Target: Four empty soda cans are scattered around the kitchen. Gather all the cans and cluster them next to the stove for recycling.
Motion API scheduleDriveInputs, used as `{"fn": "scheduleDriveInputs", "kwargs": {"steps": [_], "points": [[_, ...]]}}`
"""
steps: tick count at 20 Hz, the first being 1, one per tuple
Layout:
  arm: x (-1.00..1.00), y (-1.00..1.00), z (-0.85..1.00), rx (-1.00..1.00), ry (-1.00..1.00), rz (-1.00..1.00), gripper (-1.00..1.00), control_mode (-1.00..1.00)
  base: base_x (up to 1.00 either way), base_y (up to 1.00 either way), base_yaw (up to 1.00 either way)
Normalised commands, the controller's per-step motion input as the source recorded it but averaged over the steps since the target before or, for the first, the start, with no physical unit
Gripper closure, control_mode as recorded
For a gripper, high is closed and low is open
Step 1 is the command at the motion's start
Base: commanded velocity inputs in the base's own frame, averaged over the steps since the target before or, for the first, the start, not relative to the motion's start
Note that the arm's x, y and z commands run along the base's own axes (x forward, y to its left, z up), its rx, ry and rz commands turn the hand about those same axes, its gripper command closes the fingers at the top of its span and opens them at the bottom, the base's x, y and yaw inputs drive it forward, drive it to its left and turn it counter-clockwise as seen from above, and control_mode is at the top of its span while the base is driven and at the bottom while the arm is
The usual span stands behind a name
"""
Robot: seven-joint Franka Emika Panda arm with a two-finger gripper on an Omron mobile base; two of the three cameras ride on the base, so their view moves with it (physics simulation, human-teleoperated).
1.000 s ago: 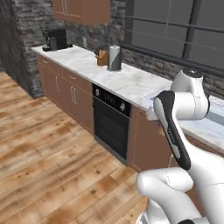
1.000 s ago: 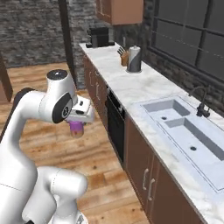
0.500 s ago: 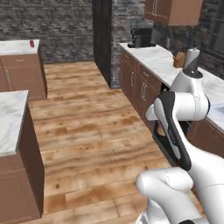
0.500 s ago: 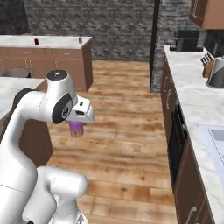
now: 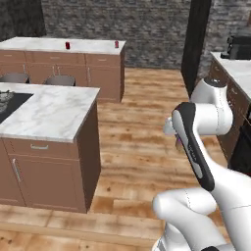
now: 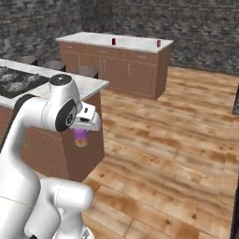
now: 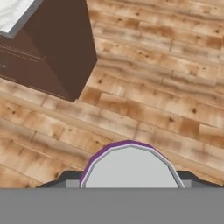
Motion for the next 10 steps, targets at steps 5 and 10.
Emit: {"fn": "scheduleDriveInputs", "kwargs": {"steps": [5, 10], "points": [[0.0, 0.0, 0.0, 0.0, 0.0, 0.0, 1.0, 1.0, 0.18, 0.46, 0.43], [0.0, 0.0, 0.0, 0.0, 0.0, 0.0, 1.0, 1.0, 0.37, 0.86, 0.25]]}}
